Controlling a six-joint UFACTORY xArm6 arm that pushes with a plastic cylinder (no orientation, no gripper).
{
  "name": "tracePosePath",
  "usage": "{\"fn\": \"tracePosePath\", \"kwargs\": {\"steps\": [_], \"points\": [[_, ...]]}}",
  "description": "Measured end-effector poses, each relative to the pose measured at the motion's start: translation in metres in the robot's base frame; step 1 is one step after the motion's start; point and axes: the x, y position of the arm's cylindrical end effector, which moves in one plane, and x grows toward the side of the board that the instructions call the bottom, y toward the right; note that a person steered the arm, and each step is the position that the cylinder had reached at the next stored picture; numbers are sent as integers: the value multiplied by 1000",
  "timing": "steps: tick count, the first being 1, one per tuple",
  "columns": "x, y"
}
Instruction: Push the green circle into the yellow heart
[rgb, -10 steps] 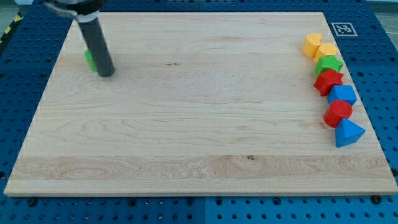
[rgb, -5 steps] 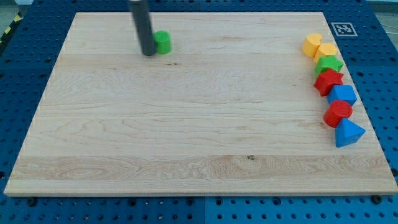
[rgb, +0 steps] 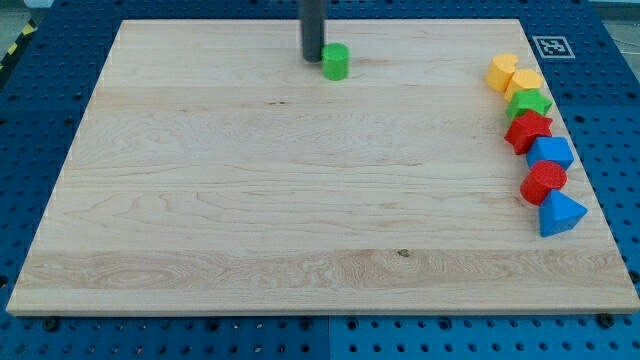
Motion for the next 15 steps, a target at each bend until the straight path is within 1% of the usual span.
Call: {"fn": "tracePosePath", "kwargs": {"steps": [1, 2, 3, 4, 5, 6, 7, 8, 9, 10, 11, 12, 14, 15], "points": [[0, 11], [0, -10], [15, -21], [30, 4], [32, 49], [19, 93], [15, 115], [12, 125], [6, 160], [2, 174], [-11, 167], [-17, 176], [-17, 199], [-17, 188]]}}
